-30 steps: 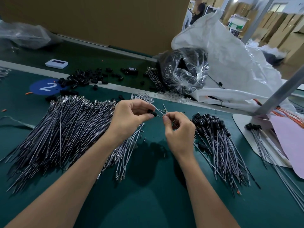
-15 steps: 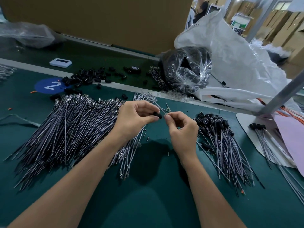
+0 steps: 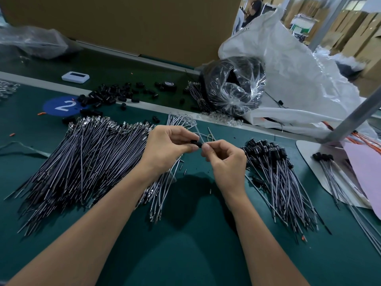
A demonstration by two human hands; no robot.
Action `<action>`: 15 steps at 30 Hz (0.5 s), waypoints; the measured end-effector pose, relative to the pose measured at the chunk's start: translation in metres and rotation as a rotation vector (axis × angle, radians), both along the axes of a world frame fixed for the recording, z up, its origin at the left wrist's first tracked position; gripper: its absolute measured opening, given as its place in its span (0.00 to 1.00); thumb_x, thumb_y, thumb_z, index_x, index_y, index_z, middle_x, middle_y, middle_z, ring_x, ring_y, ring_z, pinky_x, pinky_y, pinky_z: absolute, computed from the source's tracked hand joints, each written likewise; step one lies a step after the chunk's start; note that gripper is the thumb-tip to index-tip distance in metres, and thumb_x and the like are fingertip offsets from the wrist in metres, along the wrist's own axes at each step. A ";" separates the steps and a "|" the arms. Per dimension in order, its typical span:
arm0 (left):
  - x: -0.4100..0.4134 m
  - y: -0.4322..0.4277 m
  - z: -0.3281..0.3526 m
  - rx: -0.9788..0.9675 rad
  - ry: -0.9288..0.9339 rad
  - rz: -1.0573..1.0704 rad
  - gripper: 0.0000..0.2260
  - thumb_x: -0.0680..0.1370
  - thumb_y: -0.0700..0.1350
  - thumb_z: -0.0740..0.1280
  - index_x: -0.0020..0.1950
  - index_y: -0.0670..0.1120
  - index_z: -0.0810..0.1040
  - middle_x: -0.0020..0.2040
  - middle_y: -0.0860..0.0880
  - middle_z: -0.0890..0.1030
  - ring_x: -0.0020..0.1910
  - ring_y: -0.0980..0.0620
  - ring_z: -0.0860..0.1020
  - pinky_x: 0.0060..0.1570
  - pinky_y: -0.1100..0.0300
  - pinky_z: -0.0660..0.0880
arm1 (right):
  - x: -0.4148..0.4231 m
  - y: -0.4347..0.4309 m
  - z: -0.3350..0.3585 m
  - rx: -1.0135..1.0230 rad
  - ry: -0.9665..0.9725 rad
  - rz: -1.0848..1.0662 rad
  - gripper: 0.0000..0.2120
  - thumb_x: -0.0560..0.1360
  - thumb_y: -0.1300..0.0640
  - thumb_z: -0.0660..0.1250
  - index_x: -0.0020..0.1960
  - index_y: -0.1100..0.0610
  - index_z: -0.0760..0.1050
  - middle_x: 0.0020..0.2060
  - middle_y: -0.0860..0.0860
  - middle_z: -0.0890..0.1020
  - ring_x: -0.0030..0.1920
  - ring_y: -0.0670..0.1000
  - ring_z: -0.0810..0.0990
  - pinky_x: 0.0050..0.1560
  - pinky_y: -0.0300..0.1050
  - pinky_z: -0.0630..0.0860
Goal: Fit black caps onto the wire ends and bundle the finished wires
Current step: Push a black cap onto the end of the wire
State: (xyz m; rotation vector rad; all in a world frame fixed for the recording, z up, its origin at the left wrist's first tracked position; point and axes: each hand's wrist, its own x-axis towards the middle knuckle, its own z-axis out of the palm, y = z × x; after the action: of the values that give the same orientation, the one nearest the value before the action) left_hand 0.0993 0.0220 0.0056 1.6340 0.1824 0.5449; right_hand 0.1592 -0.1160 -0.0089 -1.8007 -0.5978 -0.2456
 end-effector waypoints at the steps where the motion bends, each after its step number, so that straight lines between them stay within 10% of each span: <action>1: 0.000 0.000 0.000 -0.029 0.008 0.004 0.11 0.67 0.30 0.76 0.45 0.43 0.85 0.40 0.47 0.86 0.41 0.52 0.85 0.45 0.64 0.80 | 0.000 0.000 0.001 0.024 0.026 0.013 0.11 0.74 0.62 0.72 0.37 0.49 0.80 0.30 0.47 0.83 0.32 0.46 0.81 0.38 0.40 0.78; 15: -0.001 0.011 0.001 -0.407 -0.013 0.094 0.11 0.71 0.28 0.71 0.49 0.39 0.82 0.43 0.44 0.86 0.42 0.49 0.84 0.43 0.62 0.81 | 0.007 -0.012 0.007 -0.187 -0.292 -0.187 0.05 0.73 0.64 0.72 0.46 0.57 0.85 0.39 0.51 0.83 0.42 0.52 0.78 0.46 0.45 0.75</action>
State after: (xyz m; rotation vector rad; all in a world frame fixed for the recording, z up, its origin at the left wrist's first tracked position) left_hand 0.0983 0.0333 0.0068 1.2305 0.3394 0.5493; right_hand 0.1661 -0.1284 -0.0019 -2.0210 -0.6739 -0.6046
